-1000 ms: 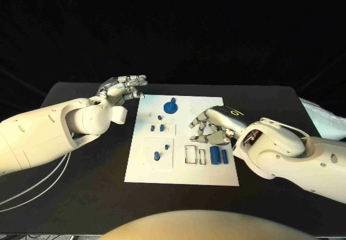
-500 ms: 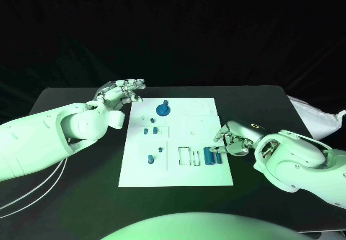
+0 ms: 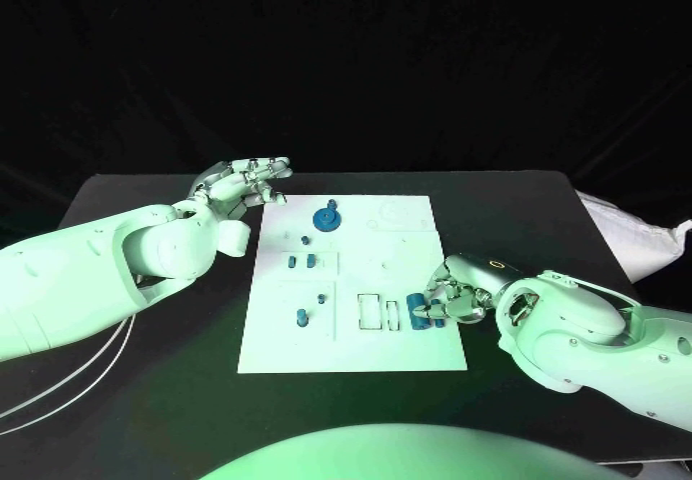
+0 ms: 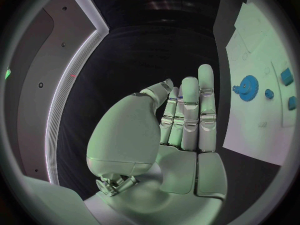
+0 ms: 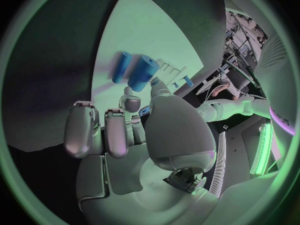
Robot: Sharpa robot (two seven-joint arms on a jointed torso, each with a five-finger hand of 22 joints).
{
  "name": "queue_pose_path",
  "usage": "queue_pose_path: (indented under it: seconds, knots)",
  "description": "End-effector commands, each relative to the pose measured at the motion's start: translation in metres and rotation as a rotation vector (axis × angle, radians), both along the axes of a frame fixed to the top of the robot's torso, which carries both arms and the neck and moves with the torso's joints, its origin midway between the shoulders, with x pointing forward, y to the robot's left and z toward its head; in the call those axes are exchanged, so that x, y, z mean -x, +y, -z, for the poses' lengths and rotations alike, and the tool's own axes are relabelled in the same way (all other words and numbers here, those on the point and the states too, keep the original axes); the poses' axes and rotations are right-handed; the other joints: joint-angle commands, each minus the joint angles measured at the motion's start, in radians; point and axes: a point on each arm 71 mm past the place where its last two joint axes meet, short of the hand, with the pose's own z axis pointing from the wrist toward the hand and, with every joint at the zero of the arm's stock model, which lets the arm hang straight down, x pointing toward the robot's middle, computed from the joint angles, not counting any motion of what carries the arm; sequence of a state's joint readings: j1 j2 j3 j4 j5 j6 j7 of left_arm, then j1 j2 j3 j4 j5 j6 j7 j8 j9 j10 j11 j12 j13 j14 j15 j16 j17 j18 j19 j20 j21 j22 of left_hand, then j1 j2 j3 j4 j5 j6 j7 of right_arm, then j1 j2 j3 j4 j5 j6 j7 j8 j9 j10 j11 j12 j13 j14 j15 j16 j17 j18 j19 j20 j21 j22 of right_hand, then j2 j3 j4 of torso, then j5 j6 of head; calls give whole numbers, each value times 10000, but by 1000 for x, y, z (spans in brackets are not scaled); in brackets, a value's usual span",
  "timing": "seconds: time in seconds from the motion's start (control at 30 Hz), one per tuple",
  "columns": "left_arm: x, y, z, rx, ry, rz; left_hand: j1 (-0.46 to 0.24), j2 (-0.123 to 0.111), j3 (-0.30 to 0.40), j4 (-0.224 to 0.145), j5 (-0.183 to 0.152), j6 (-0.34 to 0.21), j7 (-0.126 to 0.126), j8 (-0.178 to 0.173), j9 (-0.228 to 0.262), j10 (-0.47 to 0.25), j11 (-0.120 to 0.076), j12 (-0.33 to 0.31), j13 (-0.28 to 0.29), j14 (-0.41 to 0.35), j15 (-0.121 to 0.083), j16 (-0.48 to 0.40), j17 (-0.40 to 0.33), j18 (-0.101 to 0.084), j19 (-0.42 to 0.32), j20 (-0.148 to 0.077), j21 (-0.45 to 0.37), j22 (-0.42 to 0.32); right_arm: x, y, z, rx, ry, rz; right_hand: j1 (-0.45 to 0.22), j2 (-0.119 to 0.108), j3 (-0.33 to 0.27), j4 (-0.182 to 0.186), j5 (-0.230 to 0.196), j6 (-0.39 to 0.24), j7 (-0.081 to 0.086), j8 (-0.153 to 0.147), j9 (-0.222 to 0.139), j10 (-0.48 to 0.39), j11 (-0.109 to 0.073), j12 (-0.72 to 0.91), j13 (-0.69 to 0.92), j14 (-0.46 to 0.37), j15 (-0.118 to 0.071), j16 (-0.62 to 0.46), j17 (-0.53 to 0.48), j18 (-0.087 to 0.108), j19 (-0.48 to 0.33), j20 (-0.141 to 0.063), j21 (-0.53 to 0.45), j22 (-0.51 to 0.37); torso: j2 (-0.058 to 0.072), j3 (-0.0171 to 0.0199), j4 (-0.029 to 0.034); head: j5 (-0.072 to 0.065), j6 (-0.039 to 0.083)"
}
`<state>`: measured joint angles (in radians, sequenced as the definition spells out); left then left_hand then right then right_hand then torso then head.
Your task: Assemble the parts on the task board
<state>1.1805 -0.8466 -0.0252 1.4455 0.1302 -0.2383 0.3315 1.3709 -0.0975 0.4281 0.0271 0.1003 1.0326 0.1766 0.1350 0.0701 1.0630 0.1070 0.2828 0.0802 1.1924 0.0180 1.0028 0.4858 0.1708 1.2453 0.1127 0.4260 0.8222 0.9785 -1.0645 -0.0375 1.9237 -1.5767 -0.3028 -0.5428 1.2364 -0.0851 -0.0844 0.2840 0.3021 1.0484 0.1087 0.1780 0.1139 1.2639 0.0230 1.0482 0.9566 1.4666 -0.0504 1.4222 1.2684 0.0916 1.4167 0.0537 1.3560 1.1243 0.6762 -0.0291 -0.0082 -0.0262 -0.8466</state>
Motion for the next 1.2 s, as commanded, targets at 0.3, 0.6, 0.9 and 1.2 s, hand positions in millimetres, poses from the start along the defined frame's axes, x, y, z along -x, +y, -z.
queue_pose_path:
  seconds: [0.3,0.6,0.9,1.2]
  knots:
    - [0,-1,-1,62,-74,181,70,9,-1,-44,-26,-63,21,49,-8,-49,-6,56,5,-68,11,65,-13,106,73,25,-67,-13,1,7,16,499,497,-29,171,272,-104,18,141,128,-84,167,80,29,-34,156,244,562,-37,58,24,-81,57,2,72,43,4,-9,-1,33,-53]
    - [1,0,-1,62,-60,193,70,9,-1,-44,-26,-63,21,49,-8,-49,-6,56,5,-68,11,65,-13,106,73,25,-67,-13,2,10,24,507,690,29,276,426,-162,26,217,243,-130,266,156,164,-74,336,516,563,-67,68,39,-80,51,-22,78,49,3,-11,-3,27,-82]
    - [1,0,-1,65,-53,203,71,17,-10,-63,-27,-58,18,64,-7,-51,-8,82,5,-75,11,68,-23,105,77,24,-77,-19,1,9,14,-732,-296,613,285,984,-226,45,437,741,-348,587,441,711,-262,1007,1374,592,-217,151,192,-106,119,-151,170,219,0,-1,-4,30,-84]
    - [1,-1,0,77,-40,238,71,17,-10,-63,-27,-58,18,64,-7,-51,-8,82,5,-75,11,68,-23,105,77,24,-77,-19,7,18,7,-1801,-181,612,22,1227,-422,75,590,834,-421,669,614,866,-332,1121,1611,602,-280,187,261,-122,154,-226,210,292,-6,-18,3,16,-57]
